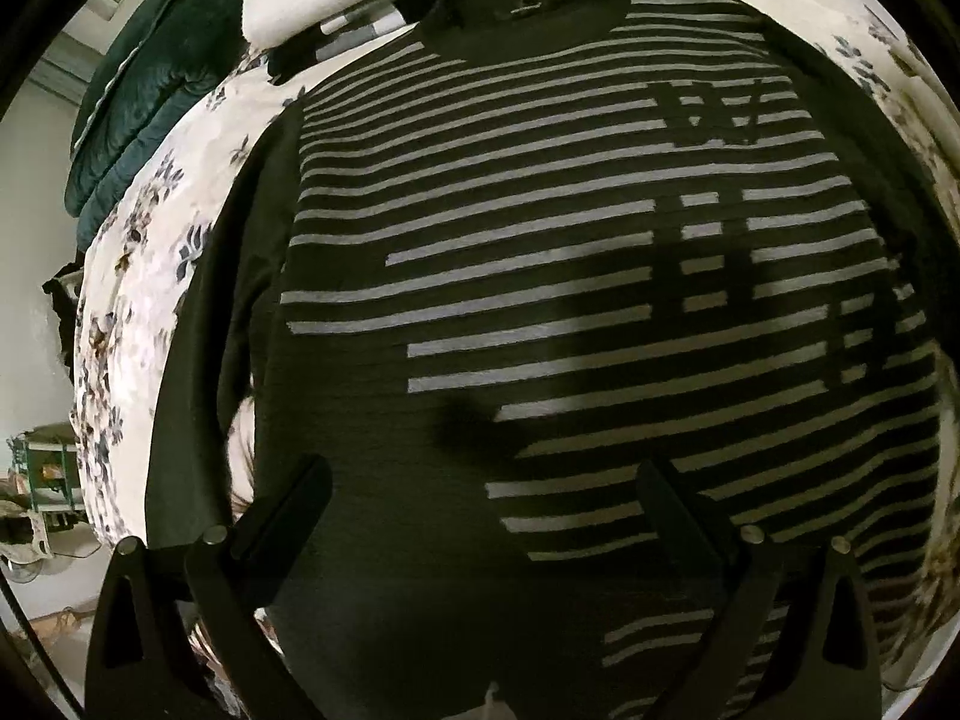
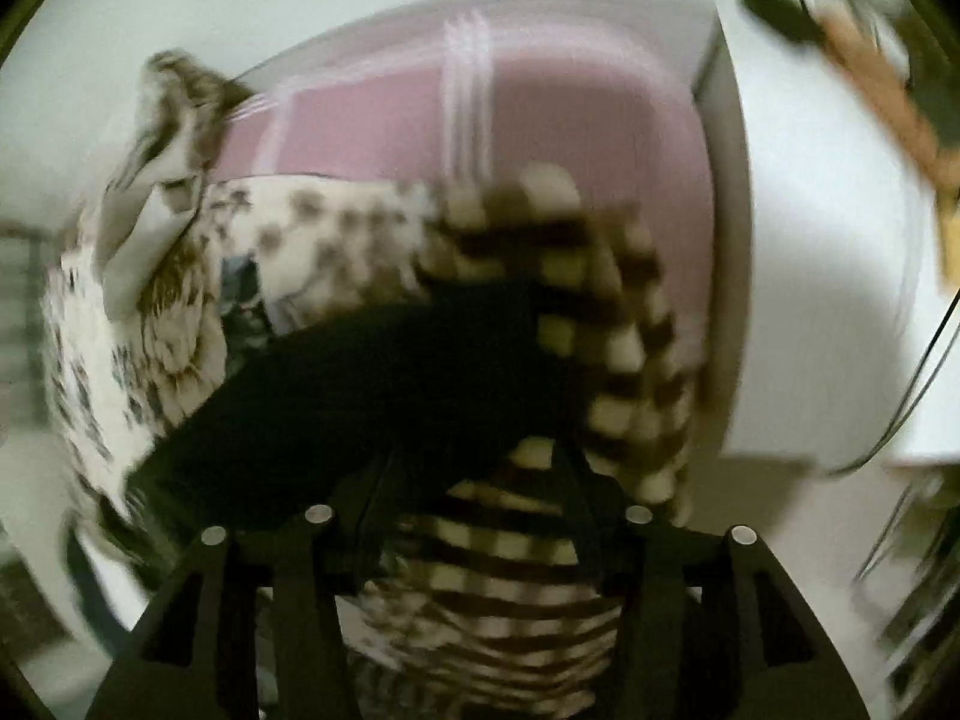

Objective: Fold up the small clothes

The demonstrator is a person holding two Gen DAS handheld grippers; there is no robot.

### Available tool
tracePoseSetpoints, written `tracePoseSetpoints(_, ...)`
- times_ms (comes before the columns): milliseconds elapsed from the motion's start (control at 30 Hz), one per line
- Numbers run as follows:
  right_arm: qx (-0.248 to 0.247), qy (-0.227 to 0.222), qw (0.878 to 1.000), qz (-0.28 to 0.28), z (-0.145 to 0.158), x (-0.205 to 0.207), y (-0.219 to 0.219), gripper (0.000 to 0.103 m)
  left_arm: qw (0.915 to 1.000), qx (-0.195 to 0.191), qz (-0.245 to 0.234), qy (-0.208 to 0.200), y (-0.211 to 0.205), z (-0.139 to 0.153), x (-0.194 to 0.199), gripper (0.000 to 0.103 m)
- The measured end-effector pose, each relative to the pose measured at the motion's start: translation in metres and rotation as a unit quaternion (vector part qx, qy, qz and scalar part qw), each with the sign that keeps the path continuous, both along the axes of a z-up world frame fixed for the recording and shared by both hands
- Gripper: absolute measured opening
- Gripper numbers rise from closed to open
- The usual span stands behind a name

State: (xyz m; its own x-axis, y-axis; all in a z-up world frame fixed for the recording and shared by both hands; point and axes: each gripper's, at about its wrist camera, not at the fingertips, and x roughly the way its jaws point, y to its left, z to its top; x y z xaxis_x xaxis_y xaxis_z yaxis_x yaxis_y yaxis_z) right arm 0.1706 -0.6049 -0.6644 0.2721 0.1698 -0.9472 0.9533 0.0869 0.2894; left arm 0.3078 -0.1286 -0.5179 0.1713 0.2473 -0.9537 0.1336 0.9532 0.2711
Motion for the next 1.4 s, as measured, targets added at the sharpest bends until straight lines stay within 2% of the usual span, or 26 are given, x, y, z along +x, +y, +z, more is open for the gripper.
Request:
tracePoseSetpoints(100, 0.006, -0.011, 0.999, -0.031, -0.020, -0.002, 0.004, 0.053, 1.0000, 0.001, 0.002, -0.003, 0.003, -0.001, 0.002, 0.103)
tracePoseSetpoints(133, 0.002, -0.008, 0.999, -0.040, -0.026, -0.001, 0.003, 0.050, 1.0000, 0.001, 0.002, -0.004, 0.004, -0.001, 0.003, 0.103)
tracePoseSetpoints(167, -0.005, -0.007, 0.999, -0.049, -0.030, 0.000, 0.003, 0.028, 1.0000, 0.002, 0.004, -0.003, 0.004, -0.002, 0.004, 0.103)
tracePoseSetpoints(200, -0.020, -0.003, 0.998, -0.055, -0.030, 0.001, 0.003, 0.015, 1.0000, 0.002, 0.005, -0.001, 0.004, -0.003, 0.004, 0.103)
tracePoseSetpoints(233, -0.041, 0.003, 0.998, -0.052, -0.025, 0.004, 0.004, 0.007, 1.0000, 0.002, 0.006, -0.001, 0.004, -0.003, 0.005, 0.103)
tracePoseSetpoints(300, -0.103, -0.004, 0.994, -0.041, -0.008, 0.011, 0.009, 0.007, 1.0000, 0.000, 0.007, -0.002, 0.004, -0.001, 0.005, 0.103)
tracePoseSetpoints(367, -0.165, -0.009, 0.986, -0.021, 0.025, 0.017, 0.016, 0.007, 1.0000, 0.000, 0.006, -0.005, 0.004, 0.001, 0.005, 0.103)
tracePoseSetpoints(500, -0.240, -0.004, 0.971, -0.001, 0.062, 0.029, 0.010, 0.007, 1.0000, -0.006, 0.002, -0.006, 0.000, 0.001, 0.005, 0.103)
tracePoseSetpoints(567, -0.222, 0.018, 0.974, 0.025, 0.049, 0.037, -0.004, 0.009, 1.0000, -0.009, 0.001, -0.004, -0.002, -0.001, 0.006, 0.103)
tracePoseSetpoints(600, -0.187, 0.035, 0.981, 0.034, 0.033, 0.040, -0.014, 0.013, 0.9999, -0.011, 0.001, -0.003, -0.003, -0.001, 0.006, 0.103)
tracePoseSetpoints(667, -0.143, 0.047, 0.988, 0.028, 0.019, 0.031, -0.024, 0.029, 0.9999, -0.013, 0.001, -0.003, -0.006, -0.001, 0.006, 0.103)
tracePoseSetpoints(700, -0.132, 0.026, 0.991, 0.014, 0.019, 0.025, -0.023, 0.036, 0.9999, -0.014, 0.000, -0.004, -0.006, 0.000, 0.005, 0.103)
tracePoseSetpoints(733, -0.132, 0.018, 0.991, 0.008, 0.020, 0.022, -0.021, 0.050, 0.9999, -0.014, -0.002, -0.005, -0.007, 0.000, 0.005, 0.103)
tracePoseSetpoints(767, -0.136, 0.006, 0.991, 0.001, 0.024, 0.018, -0.016, 0.055, 0.9999, -0.013, -0.004, -0.005, -0.007, -0.001, 0.005, 0.103)
tracePoseSetpoints(900, -0.099, -0.052, 0.994, -0.015, 0.010, 0.018, -0.009, 0.055, 0.9999, -0.010, -0.007, 0.001, -0.009, -0.006, 0.004, 0.103)
tracePoseSetpoints(1033, -0.087, -0.066, 0.993, -0.043, -0.018, 0.032, -0.011, 0.055, 0.9999, -0.009, -0.005, 0.001, -0.008, -0.007, 0.004, 0.103)
tracePoseSetpoints(1067, -0.097, -0.069, 0.991, -0.052, -0.023, 0.036, -0.014, 0.047, 0.9999, -0.010, -0.004, 0.000, -0.008, -0.007, 0.005, 0.103)
tracePoseSetpoints(1100, -0.110, -0.066, 0.990, -0.057, -0.024, 0.042, -0.014, 0.035, 1.0000, -0.009, -0.002, 0.000, -0.006, -0.007, 0.005, 0.103)
tracePoseSetpoints(1133, -0.135, -0.049, 0.988, -0.057, -0.023, 0.047, -0.014, 0.011, 1.0000, -0.009, 0.001, -0.001, -0.004, -0.007, 0.006, 0.103)
tracePoseSetpoints(1200, -0.182, -0.028, 0.982, -0.043, -0.014, 0.062, -0.010, 0.010, 0.9999, -0.009, 0.012, -0.003, 0.004, -0.006, 0.009, 0.103)
tracePoseSetpoints(1267, -0.231, -0.015, 0.973, -0.013, 0.009, 0.077, 0.001, 0.010, 0.9996, -0.010, 0.027, -0.005, 0.015, -0.006, 0.012, 0.103)
tracePoseSetpoints(1400, -0.303, -0.023, 0.950, 0.066, 0.066, 0.115, 0.037, 0.010, 0.9975, -0.011, 0.070, -0.009, 0.050, -0.004, 0.015, 0.103)
